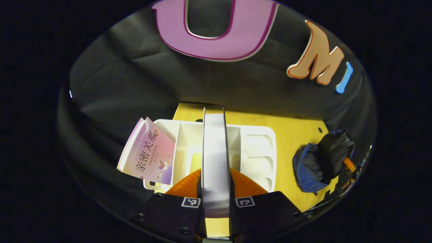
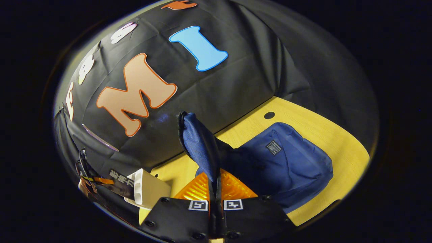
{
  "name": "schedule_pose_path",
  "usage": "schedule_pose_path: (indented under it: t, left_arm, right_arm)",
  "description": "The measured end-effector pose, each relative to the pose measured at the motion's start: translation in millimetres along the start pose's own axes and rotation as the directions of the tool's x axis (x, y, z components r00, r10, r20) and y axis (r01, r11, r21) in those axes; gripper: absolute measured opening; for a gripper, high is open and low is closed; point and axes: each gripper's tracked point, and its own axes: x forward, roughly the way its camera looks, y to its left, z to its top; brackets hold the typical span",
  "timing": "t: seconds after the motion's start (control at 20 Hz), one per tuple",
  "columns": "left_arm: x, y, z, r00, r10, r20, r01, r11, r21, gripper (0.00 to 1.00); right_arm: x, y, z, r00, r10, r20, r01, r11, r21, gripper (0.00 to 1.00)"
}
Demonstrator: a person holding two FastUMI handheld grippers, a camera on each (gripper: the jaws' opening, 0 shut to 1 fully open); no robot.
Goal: Open the schoolbag, grab two books from the bookshelf and put them into the schoolbag.
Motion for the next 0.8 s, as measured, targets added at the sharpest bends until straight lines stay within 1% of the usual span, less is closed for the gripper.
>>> schedule_pose_path:
  t: [0.05, 0.15, 0.2, 0.25, 0.35, 0.4, 0.45, 0.5, 0.55, 0.65, 0.75, 0.8]
  left_arm:
    - [-12, 2, 6, 0.999, -0.017, 0.031, 0.018, 0.999, -0.038, 0.27]
    - [-33, 8, 13, 0.995, -0.045, 0.086, 0.055, 0.991, -0.119, 0.19]
    - [-42, 12, 14, 0.993, -0.058, 0.107, 0.075, 0.984, -0.160, 0.23]
    - [-50, 13, 15, 0.989, -0.076, 0.127, 0.100, 0.976, -0.194, 0.23]
    - [-66, 19, 17, 0.980, -0.111, 0.166, 0.155, 0.947, -0.282, 0.23]
    - [-73, 17, 18, 0.971, -0.142, 0.194, 0.202, 0.919, -0.338, 0.26]
    - [-81, 15, 20, 0.959, -0.172, 0.225, 0.251, 0.884, -0.394, 0.22]
    - [-84, 10, 21, 0.943, -0.208, 0.258, 0.305, 0.850, -0.430, 0.21]
    - [-88, 5, 18, 0.933, -0.238, 0.269, 0.342, 0.819, -0.461, 0.21]
    - [-78, -10, 10, 0.908, -0.303, 0.290, 0.414, 0.757, -0.506, 0.21]
    - [-72, -37, 2, 0.868, -0.383, 0.318, 0.497, 0.677, -0.542, 0.21]
    - [-72, -55, -3, 0.845, -0.420, 0.332, 0.535, 0.649, -0.541, 0.21]
  right_arm:
    - [0, 0, 0, 1.000, 0.001, 0.001, -0.001, 1.000, 0.001, 0.03]
    - [0, 0, 1, 1.000, 0.003, 0.002, -0.003, 1.000, 0.009, 0.03]
    - [0, -1, 1, 1.000, 0.004, 0.002, -0.004, 1.000, 0.013, 0.03]
    - [-1, -1, 2, 1.000, 0.005, 0.002, -0.005, 1.000, 0.015, 0.03]
    - [-2, -1, 3, 1.000, 0.005, 0.001, -0.005, 1.000, 0.014, 0.03]
    - [-1, 0, 2, 1.000, 0.006, -0.001, -0.006, 1.000, 0.012, 0.03]
    - [0, -1, 2, 1.000, 0.006, -0.003, -0.005, 1.000, 0.009, 0.03]
    - [0, 0, 1, 1.000, 0.005, -0.004, -0.005, 1.000, 0.007, 0.04]
    - [0, 0, 2, 1.000, 0.006, -0.006, -0.006, 1.000, 0.008, 0.03]
    - [0, -1, 1, 1.000, 0.007, -0.008, -0.007, 1.000, 0.008, 0.04]
    - [0, 0, 1, 1.000, 0.007, -0.008, -0.007, 1.000, 0.009, 0.03]
    - [-1, 0, 1, 1.000, 0.008, -0.007, -0.008, 1.000, 0.008, 0.03]
